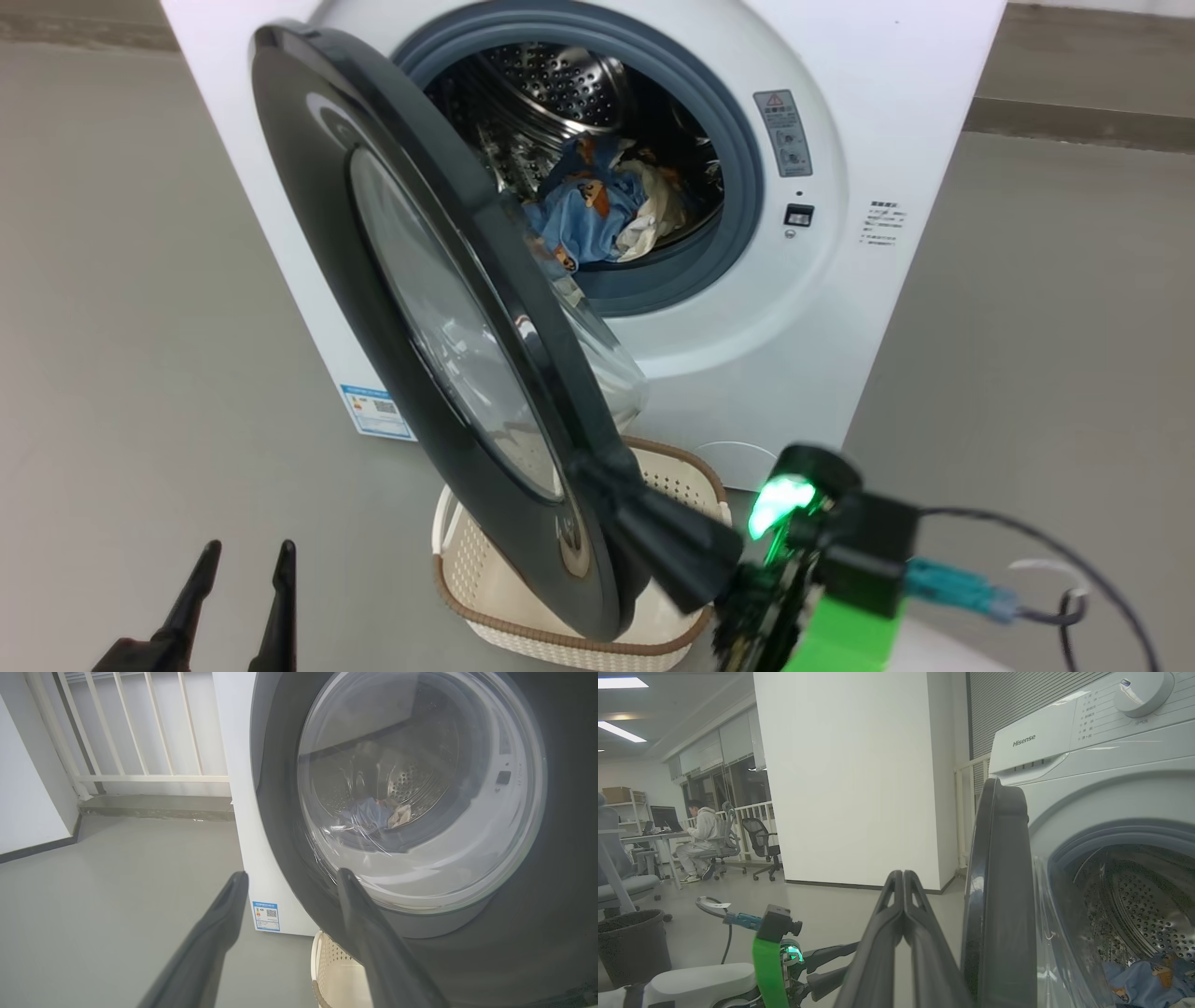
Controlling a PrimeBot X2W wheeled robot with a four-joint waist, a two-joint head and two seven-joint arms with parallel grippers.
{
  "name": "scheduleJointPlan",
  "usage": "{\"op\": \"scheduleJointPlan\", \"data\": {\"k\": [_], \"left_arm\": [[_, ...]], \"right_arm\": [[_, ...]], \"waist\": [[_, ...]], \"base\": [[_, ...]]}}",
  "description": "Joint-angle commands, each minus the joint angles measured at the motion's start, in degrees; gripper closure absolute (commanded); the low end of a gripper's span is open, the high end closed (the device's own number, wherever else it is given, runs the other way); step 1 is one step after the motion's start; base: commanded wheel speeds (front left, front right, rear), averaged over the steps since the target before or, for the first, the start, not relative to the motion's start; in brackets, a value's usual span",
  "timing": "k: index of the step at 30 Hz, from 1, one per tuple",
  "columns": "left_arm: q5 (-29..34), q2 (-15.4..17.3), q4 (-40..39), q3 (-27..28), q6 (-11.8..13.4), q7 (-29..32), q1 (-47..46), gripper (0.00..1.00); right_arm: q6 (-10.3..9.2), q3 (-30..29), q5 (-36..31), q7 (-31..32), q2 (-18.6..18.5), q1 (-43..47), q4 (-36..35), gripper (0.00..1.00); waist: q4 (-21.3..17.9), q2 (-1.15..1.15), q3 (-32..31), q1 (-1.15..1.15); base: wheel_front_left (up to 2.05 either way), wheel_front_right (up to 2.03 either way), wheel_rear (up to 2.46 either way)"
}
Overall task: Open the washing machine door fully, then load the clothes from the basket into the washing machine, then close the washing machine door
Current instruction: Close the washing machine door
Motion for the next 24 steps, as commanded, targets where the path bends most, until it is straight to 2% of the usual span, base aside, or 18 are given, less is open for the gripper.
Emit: {"op": "scheduleJointPlan", "data": {"k": [1, 11, 24], "left_arm": [[0.8, 0.55, -1.4, 1.87, 0.04, -0.43, -0.89, 0.0], [0.86, 0.06, -1.33, 2.2, 0.04, -0.43, -0.93, 0.0], [1.1, -0.73, -1.43, 2.22, 0.04, -0.43, -1.47, 0.0]], "right_arm": [[0.25, 2.57, 0.43, -0.28, 0.54, -1.11, 0.13, 1.0], [0.25, 10.76, 3.46, -0.28, 0.38, 1.9, 7.15, 1.0], [0.25, 10.55, 5.55, -0.28, 0.85, 1.88, 14.15, 1.0]], "waist": [[0.49, 0.0, 0.1, 0.0], [1.05, 0.0, 0.86, 0.0], [0.99, 0.0, 1.74, 0.0]], "base": [[0.0, 0.0, 0.0], [0.0, 0.0, 0.0], [0.0, 0.0, 0.0]]}}
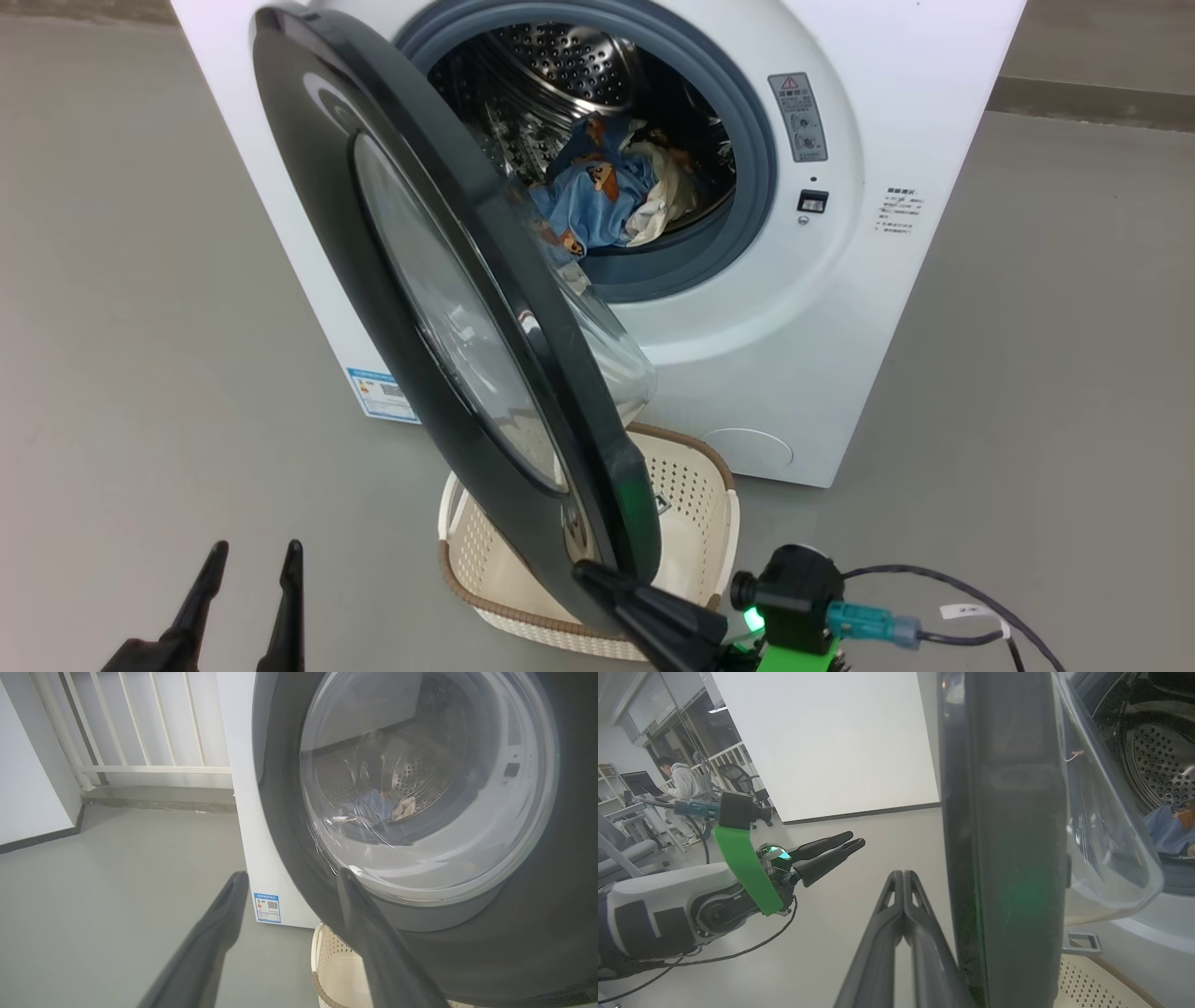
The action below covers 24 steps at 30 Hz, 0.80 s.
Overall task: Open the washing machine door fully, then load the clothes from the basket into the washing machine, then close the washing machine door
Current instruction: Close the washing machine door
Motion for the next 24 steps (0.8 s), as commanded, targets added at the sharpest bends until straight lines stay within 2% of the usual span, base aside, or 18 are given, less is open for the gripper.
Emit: {"op": "scheduleJointPlan", "data": {"k": [1, 12, 24], "left_arm": [[0.43, 0.66, -1.5, 1.87, 0.04, -0.38, -1.45, 0.0], [0.67, 0.15, -1.82, 2.03, 0.04, -0.38, -2.06, 0.0], [1.13, -0.99, -2.31, 0.1, 0.04, -0.38, -3.62, 0.0]], "right_arm": [[0.25, -0.58, 1.12, -0.29, 0.5, 0.01, -0.7, 1.0], [0.25, -3.79, 1.6, -0.29, 1.25, -0.79, 1.89, 1.0], [0.25, -10.68, 1.8, -0.29, 0.16, -2.5, 5.28, 1.0]], "waist": [[0.04, 0.0, 0.07, 0.0], [-0.3, 0.0, 1.05, 0.0], [-1.4, 0.0, 2.81, 0.0]], "base": [[0.0, 0.0, 0.0], [0.0, 0.0, 0.0], [0.0, 0.0, 0.0]]}}
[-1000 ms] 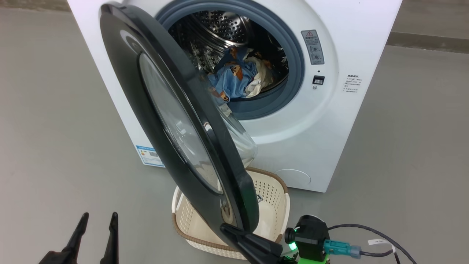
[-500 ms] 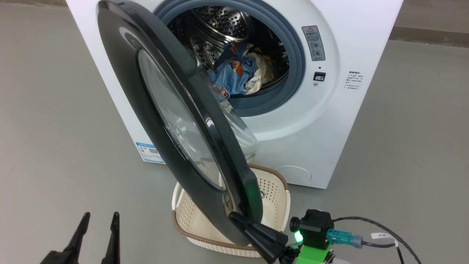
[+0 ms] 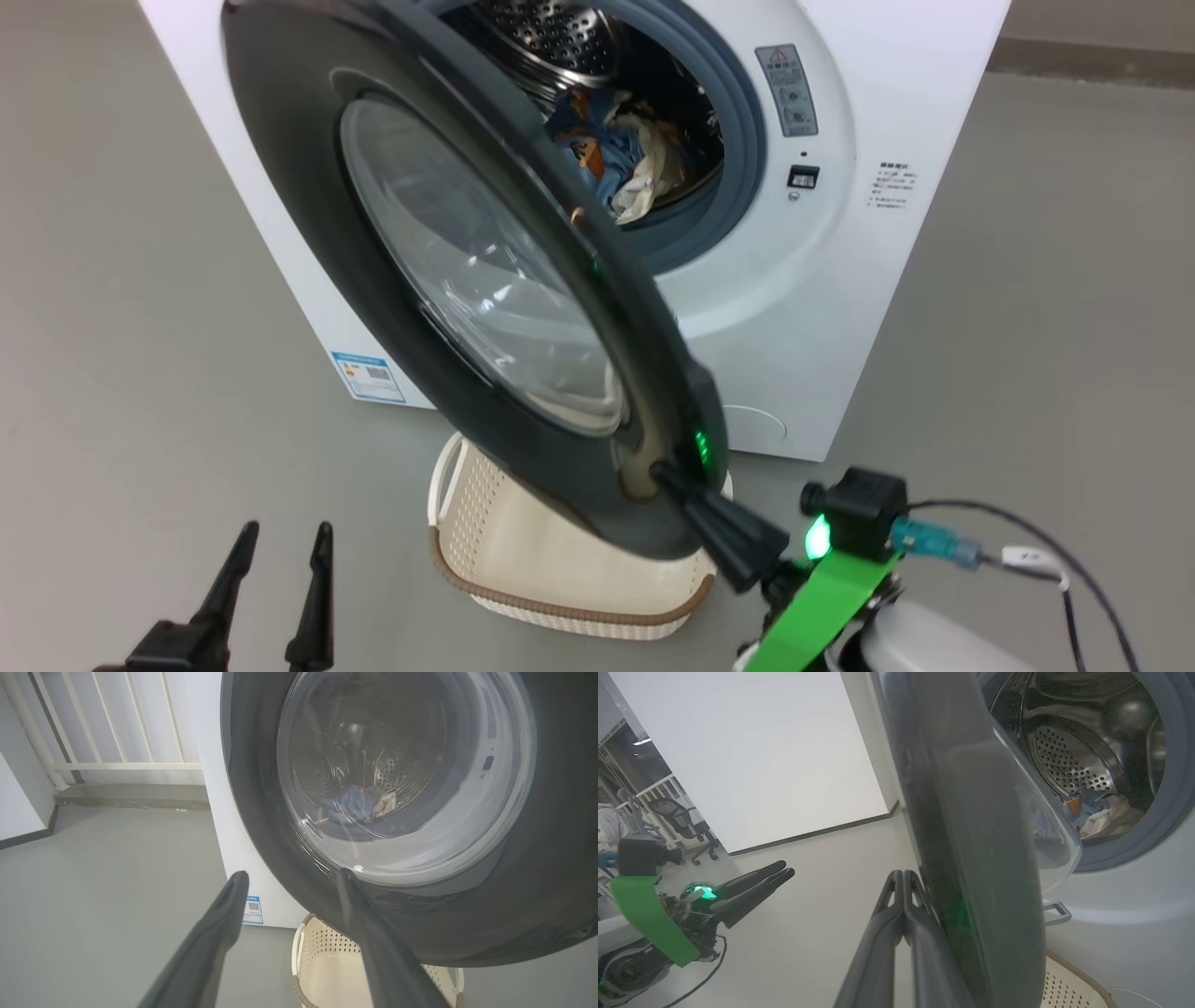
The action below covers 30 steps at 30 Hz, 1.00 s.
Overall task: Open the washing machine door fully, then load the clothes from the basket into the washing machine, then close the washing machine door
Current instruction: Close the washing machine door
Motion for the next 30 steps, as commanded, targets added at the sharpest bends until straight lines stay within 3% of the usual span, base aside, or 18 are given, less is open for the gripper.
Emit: {"op": "scheduleJointPlan", "data": {"k": [1, 30], "left_arm": [[0.26, 0.6, -1.67, 1.43, 0.04, -0.38, -2.78, 0.0], [0.23, -1.36, -3.91, -2.99, 0.04, -0.38, -9.74, 0.0]], "right_arm": [[-0.02, -1.31, -0.23, -0.29, -0.26, -2.24, -0.54, 1.0], [-0.02, -18.08, -2.8, -0.29, -1.84, -16.5, 6.88, 1.0]], "waist": [[-0.4, 0.0, 0.73, 0.0], [0.73, 0.0, 10.54, 0.0]], "base": [[0.0, 0.0, 0.0], [0.0, 0.0, 0.0]]}}
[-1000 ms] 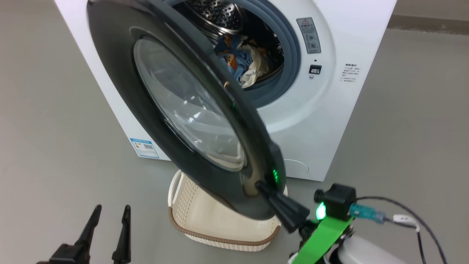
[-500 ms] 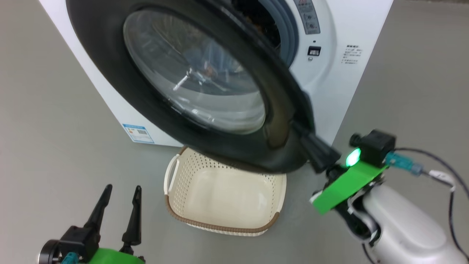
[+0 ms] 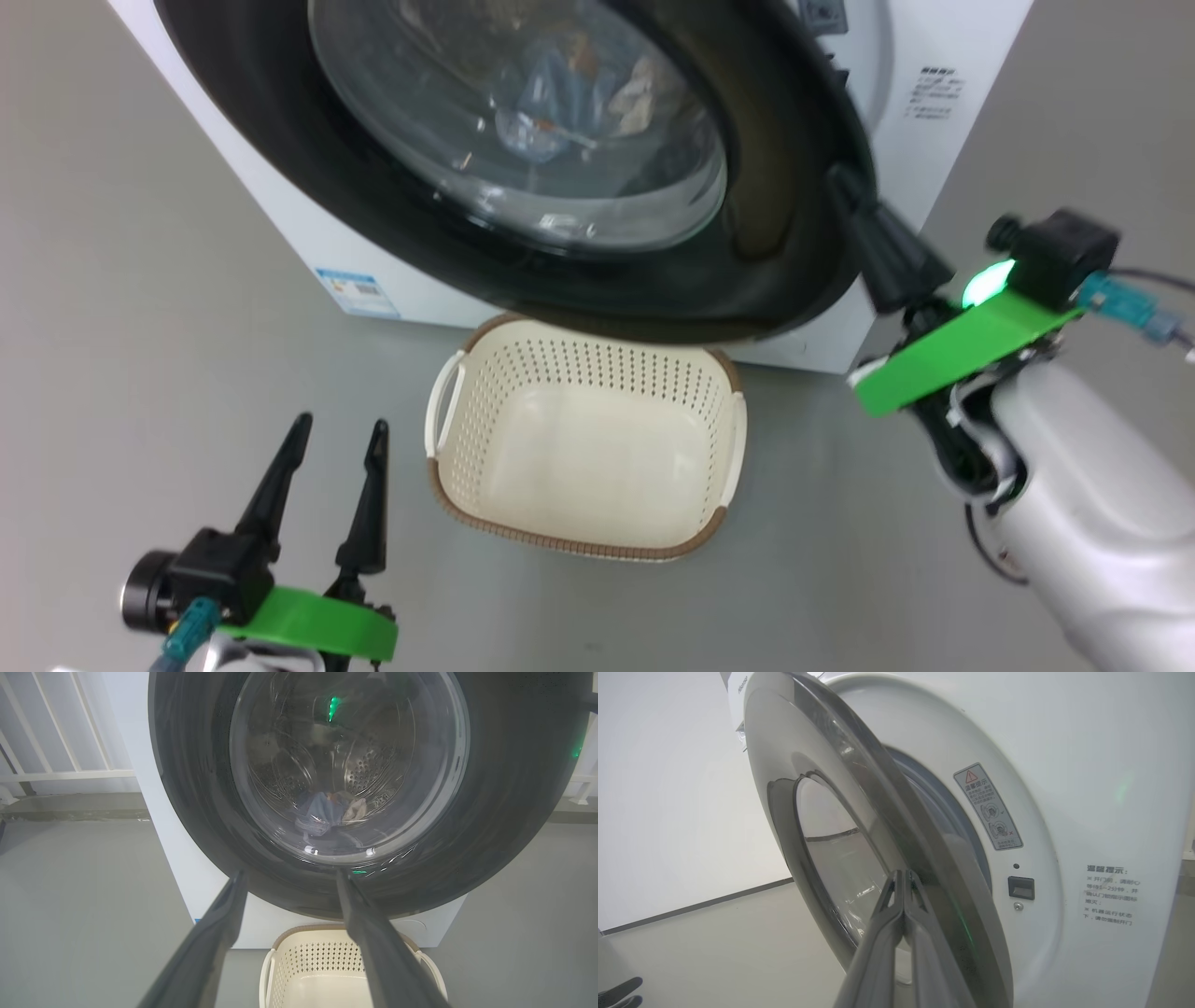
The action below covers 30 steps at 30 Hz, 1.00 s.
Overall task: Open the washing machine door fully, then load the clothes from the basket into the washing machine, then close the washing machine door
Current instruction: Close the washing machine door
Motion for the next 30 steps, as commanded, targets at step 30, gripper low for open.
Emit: {"op": "scheduleJointPlan", "data": {"k": [30], "left_arm": [[-2.51, 0.35, -2.97, -2.39, 1.24, -0.38, -7.65, 0.0]], "right_arm": [[-0.02, -4.9, -2.71, -0.29, -1.41, -11.95, 2.47, 1.0]], "waist": [[3.68, 0.0, 8.55, 0.0]], "base": [[0.0, 0.0, 0.0]]}}
